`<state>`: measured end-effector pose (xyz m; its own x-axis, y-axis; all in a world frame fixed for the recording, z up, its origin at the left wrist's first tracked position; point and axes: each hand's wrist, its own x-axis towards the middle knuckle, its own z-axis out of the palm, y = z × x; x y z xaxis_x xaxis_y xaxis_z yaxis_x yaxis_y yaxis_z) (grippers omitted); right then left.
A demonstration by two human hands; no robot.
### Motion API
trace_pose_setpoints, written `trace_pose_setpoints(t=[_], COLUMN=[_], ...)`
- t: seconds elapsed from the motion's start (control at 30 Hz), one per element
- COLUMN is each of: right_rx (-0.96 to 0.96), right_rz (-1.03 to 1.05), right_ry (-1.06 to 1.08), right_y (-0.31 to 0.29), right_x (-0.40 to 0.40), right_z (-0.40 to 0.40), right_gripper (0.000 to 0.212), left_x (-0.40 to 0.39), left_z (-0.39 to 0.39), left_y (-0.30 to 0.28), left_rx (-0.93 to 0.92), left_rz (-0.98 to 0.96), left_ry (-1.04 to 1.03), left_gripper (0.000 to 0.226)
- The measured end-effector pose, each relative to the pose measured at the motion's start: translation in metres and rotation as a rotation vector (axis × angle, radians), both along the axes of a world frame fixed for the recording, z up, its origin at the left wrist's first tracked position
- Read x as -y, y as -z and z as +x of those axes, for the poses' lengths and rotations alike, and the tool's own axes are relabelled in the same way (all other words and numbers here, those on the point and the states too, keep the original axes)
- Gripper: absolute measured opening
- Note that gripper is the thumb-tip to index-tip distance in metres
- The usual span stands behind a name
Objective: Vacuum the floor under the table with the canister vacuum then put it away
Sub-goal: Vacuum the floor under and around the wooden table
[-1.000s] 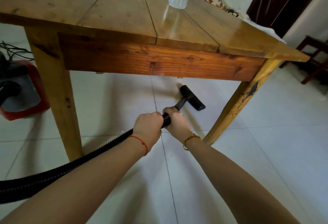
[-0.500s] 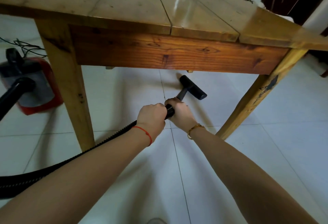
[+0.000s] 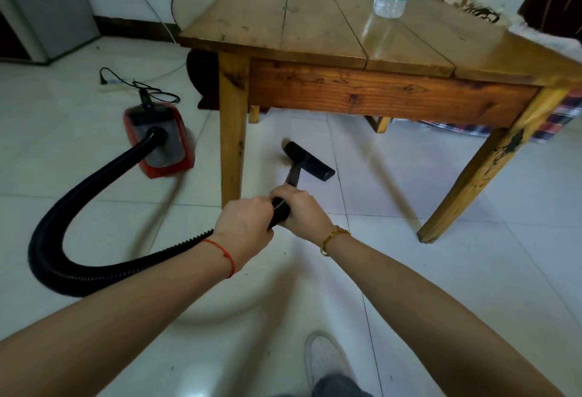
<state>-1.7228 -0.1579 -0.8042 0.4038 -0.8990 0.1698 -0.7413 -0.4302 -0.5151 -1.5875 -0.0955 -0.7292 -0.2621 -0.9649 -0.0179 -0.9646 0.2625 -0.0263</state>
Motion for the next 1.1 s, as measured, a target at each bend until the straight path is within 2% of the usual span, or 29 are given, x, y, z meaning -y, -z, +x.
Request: trace_pose_setpoints(t=[0.23, 0.43, 0.7, 0.87, 1.1], right_rx=[0.011, -0.031, -0.037, -0.071, -0.154], right_rz=[-0.013, -0.033, -0.023, -0.004, 0.135], right_ry=[-0.096, -0.076, -0.056, -0.053, 0.031], right_y=[-0.002, 0.012, 0.044, 0.062, 0.063], right_x=[-0.022, -0.003, 0.082, 0.141, 0.206], right_z=[0.034, 0.027, -0.007, -0.026, -0.044], right_gripper=[0.030, 0.030, 0.032, 0.023, 0.013], left_x=[-0.030, -0.015, 0.064, 0.121, 0.188], left_z=[0.033, 0.026, -0.016, -0.039, -0.066], left_y=[-0.003, 0.010, 0.053, 0.079, 0.096], left_rx=[0.013, -0.001, -0.046, -0.074, -0.072], left_rz=[-0.009, -0.014, -0.039, -0.045, -0.059], left_ry=[-0.054, -0.049, -0.141, -0.181, -0.198], left_gripper=[0.019, 0.020, 0.019, 0.022, 0.024])
